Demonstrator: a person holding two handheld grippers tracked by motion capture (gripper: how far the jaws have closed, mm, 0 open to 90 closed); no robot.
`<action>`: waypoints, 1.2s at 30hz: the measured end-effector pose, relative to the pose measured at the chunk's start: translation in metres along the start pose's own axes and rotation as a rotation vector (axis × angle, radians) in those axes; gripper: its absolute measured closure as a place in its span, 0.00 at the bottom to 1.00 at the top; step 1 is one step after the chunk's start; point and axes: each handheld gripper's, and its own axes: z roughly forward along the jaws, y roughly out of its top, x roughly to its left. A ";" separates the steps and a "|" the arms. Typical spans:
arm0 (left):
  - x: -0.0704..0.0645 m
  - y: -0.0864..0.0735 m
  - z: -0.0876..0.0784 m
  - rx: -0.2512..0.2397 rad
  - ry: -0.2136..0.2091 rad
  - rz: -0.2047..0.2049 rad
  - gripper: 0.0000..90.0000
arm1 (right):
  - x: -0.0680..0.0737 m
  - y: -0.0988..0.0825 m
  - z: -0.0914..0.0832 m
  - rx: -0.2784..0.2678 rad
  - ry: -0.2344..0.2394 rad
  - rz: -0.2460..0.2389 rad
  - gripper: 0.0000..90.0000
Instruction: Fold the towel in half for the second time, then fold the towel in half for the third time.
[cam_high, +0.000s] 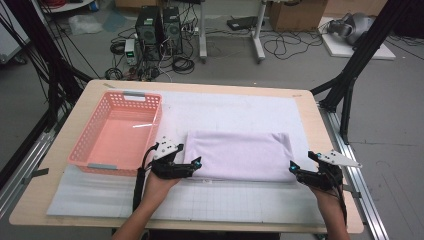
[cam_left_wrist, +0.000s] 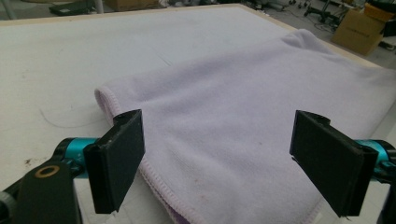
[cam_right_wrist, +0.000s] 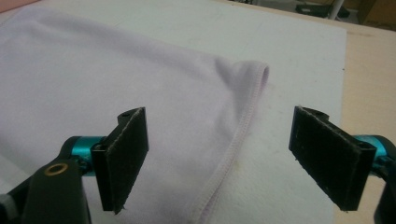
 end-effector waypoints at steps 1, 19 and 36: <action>-0.001 0.000 0.000 0.007 0.002 0.006 0.21 | 0.000 0.000 -0.001 0.000 -0.002 -0.001 0.20; -0.003 -0.005 -0.008 0.031 0.010 0.010 0.25 | 0.001 0.002 0.003 0.008 0.013 0.000 0.20; 0.004 -0.010 -0.001 0.089 0.010 -0.036 0.27 | 0.000 0.000 0.003 0.012 0.009 0.006 0.20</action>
